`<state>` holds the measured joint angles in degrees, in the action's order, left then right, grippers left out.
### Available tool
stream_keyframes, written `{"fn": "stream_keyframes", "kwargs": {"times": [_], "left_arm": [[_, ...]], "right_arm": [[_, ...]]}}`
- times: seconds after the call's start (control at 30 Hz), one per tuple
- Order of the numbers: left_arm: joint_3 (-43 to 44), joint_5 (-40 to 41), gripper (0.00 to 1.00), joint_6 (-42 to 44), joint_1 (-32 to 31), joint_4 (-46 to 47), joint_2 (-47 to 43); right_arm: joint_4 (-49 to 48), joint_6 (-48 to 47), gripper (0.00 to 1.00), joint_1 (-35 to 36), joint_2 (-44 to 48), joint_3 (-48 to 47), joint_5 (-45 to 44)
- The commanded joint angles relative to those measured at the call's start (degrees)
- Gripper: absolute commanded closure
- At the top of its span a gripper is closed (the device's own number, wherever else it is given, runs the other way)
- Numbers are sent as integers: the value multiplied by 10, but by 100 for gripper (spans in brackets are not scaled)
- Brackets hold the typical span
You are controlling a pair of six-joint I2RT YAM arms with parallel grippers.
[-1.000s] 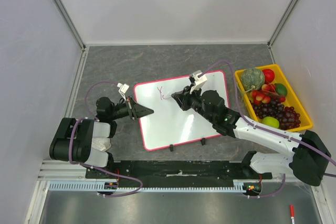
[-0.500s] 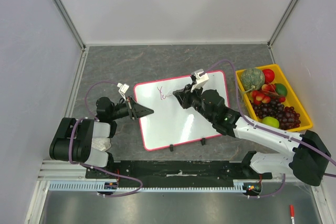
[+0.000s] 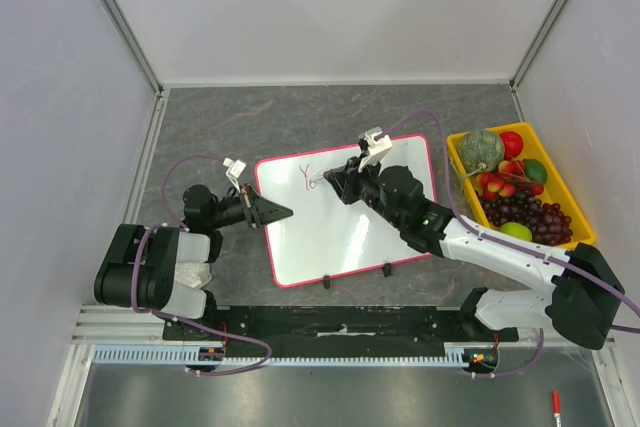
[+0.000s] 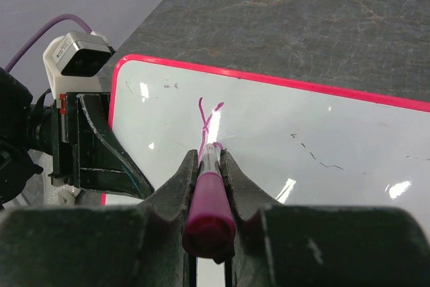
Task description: Write a sentence on the whiteboard
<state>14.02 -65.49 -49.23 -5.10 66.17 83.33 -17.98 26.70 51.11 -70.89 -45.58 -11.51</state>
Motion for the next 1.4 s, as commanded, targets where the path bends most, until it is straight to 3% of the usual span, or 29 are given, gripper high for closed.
{"fn": "stream_keyframes", "kwargs": {"times": [0.0, 0.33, 0.63, 1.37], "left_arm": [[-9, 13, 98, 56, 0, -2, 10], [-9, 13, 98, 56, 0, 0, 11], [-9, 12, 98, 55, 0, 1, 12], [-9, 12, 98, 54, 0, 4, 12]], "right_arm": [[-3, 13, 100, -4, 13, -14, 11], [-3, 8, 100, -8, 42, -1, -53], [-10, 8, 100, -12, 6, 1, -49], [14, 18, 100, -13, 32, 49, -11]]}}
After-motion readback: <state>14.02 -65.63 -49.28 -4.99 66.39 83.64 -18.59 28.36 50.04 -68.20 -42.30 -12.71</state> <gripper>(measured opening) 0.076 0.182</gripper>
